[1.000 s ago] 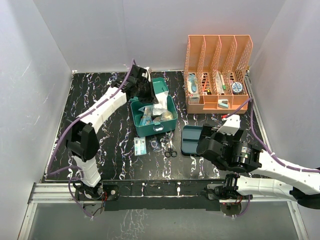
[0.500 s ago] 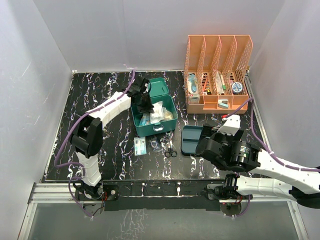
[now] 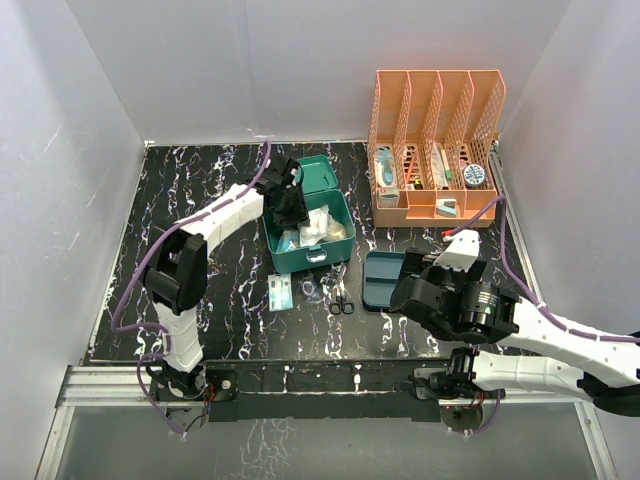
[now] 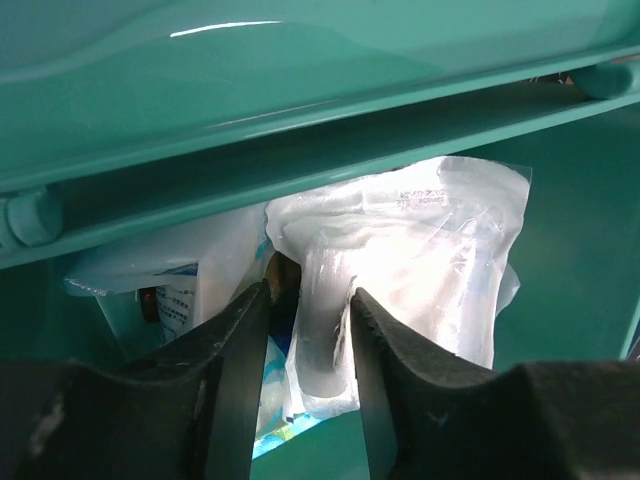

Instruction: Organize the medicine kit

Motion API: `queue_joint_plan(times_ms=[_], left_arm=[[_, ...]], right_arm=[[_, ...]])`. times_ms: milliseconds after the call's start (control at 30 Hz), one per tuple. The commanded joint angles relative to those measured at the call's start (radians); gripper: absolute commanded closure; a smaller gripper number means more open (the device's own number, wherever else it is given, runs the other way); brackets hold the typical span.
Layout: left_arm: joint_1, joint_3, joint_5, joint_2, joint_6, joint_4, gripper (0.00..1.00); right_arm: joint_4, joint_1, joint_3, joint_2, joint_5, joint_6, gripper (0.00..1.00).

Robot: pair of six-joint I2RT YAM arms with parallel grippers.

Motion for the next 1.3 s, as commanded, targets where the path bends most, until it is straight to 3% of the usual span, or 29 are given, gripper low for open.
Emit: queue_joint_plan(times_ms=[0,567,767,833,967,1133,1267], left_arm=[[-0.001,0.017,-0.010,-0.051,0.034,-0.029,0.62],[-0.002,0.032,0.023,-0.287,0.183,-0.123,0.63],[-0.001,0.029,-0.010,-0.362,0.279,-0.137,0.62],[-0.002,0.026,-0.023,-0.381,0.308,-0.140,0.62],[-0.001,0.014,-0.048,-0.419,0.346,-0.149,0.62],[0.009,-0.007,-0.063,-0.469,0.368,-0.164,0.62],[0.031,-0.006,-0.053,-0.487,0.381,-0.181,0.62]], right_arm=[[0.025,0.003,0.026,-0.008,0.024,0.017,0.02],[0.072,-0.008,-0.007,0.066,-0.006,0.064,0.02],[0.241,-0.091,0.097,0.191,-0.067,-0.169,0.02],[0.296,-0.144,0.149,0.253,-0.097,-0.292,0.02],[0.508,-0.370,0.127,0.303,-0.286,-0.500,0.02],[0.612,-0.592,0.039,0.307,-0.489,-0.604,0.02],[0.668,-0.651,-0.028,0.352,-0.600,-0.646,0.03]])
